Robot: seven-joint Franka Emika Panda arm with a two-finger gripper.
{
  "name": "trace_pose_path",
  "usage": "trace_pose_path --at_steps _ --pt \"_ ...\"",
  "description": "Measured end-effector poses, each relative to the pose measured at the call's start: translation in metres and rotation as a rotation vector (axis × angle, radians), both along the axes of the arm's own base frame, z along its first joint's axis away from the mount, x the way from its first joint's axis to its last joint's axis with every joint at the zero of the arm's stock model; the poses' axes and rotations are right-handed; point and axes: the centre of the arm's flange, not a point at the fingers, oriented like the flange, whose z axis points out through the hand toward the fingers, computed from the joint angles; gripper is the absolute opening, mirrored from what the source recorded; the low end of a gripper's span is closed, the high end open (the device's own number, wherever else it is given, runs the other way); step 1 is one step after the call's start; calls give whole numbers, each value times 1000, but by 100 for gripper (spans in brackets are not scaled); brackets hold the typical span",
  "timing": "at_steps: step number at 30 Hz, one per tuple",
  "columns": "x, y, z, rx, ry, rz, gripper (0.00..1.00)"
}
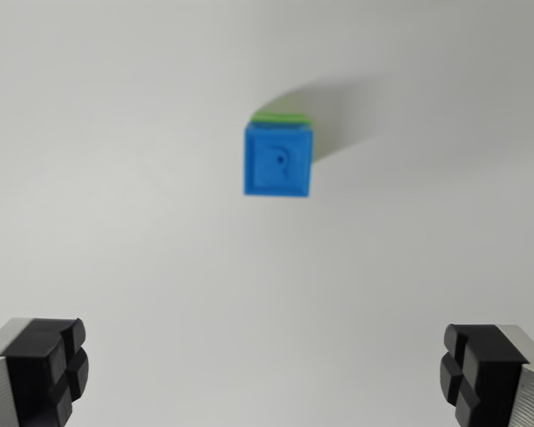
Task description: Stack cube
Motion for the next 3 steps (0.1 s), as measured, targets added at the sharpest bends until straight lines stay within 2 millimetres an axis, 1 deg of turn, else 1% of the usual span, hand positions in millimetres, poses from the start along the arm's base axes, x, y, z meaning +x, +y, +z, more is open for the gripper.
trace_pose_path --at_steps 3 --pt "0 0 0 0 0 0 100"
